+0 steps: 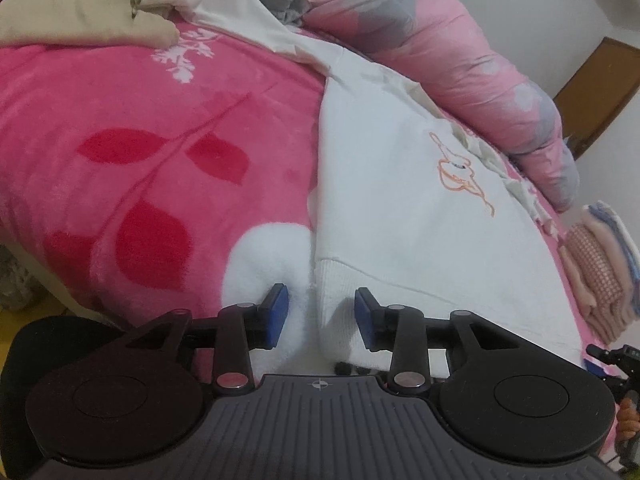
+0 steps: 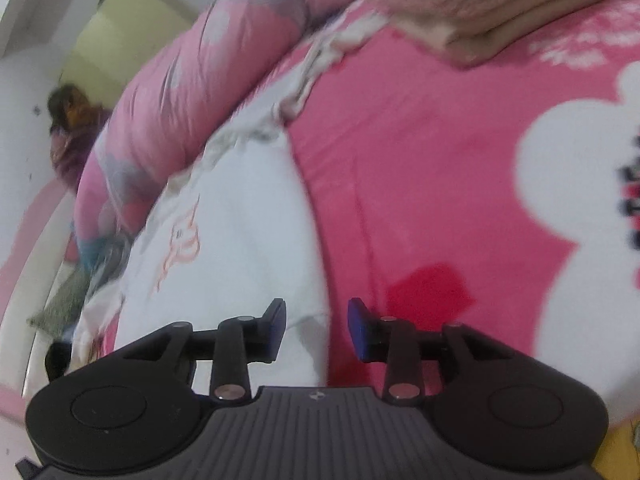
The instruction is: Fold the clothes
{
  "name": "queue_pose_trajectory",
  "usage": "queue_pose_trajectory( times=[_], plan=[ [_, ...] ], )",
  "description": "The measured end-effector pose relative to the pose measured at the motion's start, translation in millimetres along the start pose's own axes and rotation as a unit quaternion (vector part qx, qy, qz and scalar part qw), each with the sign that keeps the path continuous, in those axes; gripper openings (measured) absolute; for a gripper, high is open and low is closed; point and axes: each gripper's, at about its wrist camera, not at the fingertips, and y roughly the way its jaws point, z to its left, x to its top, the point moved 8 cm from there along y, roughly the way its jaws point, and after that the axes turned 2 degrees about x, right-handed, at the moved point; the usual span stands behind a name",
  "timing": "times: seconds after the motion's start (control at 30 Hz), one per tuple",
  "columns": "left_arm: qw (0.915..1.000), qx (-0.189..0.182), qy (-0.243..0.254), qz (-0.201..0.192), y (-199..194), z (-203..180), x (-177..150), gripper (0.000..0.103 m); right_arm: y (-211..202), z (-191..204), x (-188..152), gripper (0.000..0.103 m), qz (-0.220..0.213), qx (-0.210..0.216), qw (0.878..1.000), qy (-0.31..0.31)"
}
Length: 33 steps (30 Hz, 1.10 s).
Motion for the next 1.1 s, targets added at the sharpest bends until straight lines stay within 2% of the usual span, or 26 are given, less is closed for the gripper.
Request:
queue_pose_trajectory(
  times=[0.03,0.07,0.1,0.17,0.27,0.37,0.47,0.63,0.77,0.93,0.97,1.03,1.07,1.1],
  plan=[
    [1.0,0.003,0.003,-0.004,-1,-2,0,0.017,5,5,-4,0.024,0.012,0.0,1.0,-0.016],
    [1.0,-0.002,0.002,-0.003,-2,-4,2,0.003,8,11,-8,0.016,0.022,0.001,0.999,-0.034],
    [0.9999,-0.014,-0.008,0.003,-3,-6,5,0.002,10,18,-10,0.007,0.029,0.003,0.999,-0.043],
    [0.9959,-0.062,-0.063,0.017,-6,-9,24,0.001,8,31,-1,0.006,0.031,0.015,0.999,-0.04],
    [0.9795,-0.135,-0.146,0.032,-13,-13,65,0.001,-5,56,32,0.005,0.019,0.074,0.997,-0.001],
    [0.9685,-0.178,-0.173,0.025,-25,-23,109,0.001,-21,84,67,0.004,0.007,0.123,0.992,0.027],
    [0.9642,-0.196,-0.177,0.022,-34,-32,136,0.001,-32,103,93,0.004,0.003,0.143,0.989,0.036],
    [0.9671,-0.197,-0.16,0.017,-46,-43,144,0.0,-40,109,105,0.004,-0.003,0.143,0.989,0.045],
    [0.9707,-0.195,-0.139,0.021,-56,-44,128,0.0,-47,98,90,0.004,-0.004,0.14,0.989,0.044],
    [0.9844,-0.152,-0.085,0.028,-46,-34,94,0.001,-54,70,64,0.004,-0.002,0.112,0.993,0.037],
    [0.9855,-0.148,-0.072,0.04,-41,-30,84,0.001,-52,60,56,0.005,0.001,0.095,0.995,0.036],
    [0.9872,-0.135,-0.055,0.064,-30,-19,63,0.002,-44,31,41,0.009,0.005,0.033,0.999,0.034],
    [0.9887,-0.123,-0.054,0.067,-27,-11,57,0.006,-42,16,34,0.012,0.006,0.002,0.999,0.037],
    [0.9902,-0.111,-0.053,0.066,-25,-4,52,0.017,-42,4,31,0.014,0.004,-0.02,0.999,0.043]
  ],
)
